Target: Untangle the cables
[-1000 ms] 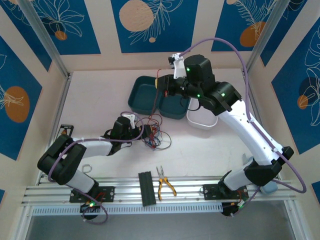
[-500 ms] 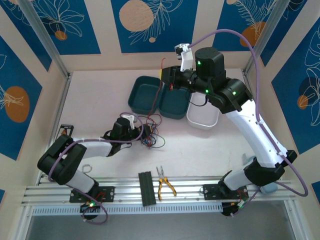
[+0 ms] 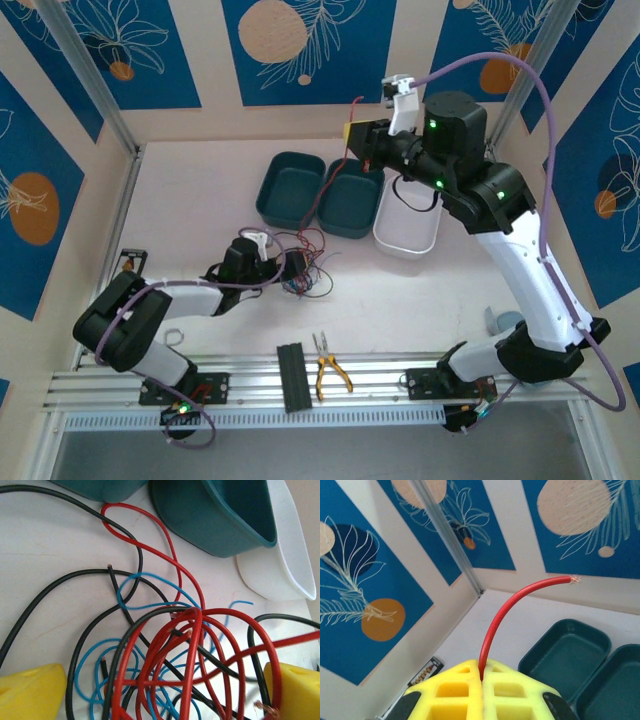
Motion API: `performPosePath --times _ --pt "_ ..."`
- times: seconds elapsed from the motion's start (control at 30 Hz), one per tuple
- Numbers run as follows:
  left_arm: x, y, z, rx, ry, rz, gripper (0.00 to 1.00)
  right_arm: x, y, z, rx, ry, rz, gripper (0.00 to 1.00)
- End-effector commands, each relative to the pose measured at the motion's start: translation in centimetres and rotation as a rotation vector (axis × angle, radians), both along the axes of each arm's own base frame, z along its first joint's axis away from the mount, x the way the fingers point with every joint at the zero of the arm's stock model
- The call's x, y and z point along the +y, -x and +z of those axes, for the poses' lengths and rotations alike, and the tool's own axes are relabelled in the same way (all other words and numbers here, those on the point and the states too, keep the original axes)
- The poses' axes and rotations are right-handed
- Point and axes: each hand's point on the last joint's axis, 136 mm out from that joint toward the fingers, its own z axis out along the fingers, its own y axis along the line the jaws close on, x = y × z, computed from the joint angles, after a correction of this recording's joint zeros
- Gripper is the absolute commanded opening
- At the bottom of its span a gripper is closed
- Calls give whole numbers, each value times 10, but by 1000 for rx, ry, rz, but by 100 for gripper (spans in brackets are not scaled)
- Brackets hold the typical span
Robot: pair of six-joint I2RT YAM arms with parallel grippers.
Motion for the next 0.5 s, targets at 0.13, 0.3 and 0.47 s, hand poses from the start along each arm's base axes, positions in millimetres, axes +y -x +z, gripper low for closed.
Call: performPosePath --times 0.13,0.3,0.47 --pt "1 3 44 -166 1 -38 100 -38 -9 17 -66 5 -127 0" --pt "13 5 56 -206 -37 -7 100 -59 -19 20 -66 1 -195 0" --pt "23 6 57 -210 -104 10 100 -63 -20 24 -42 -51 -174 0"
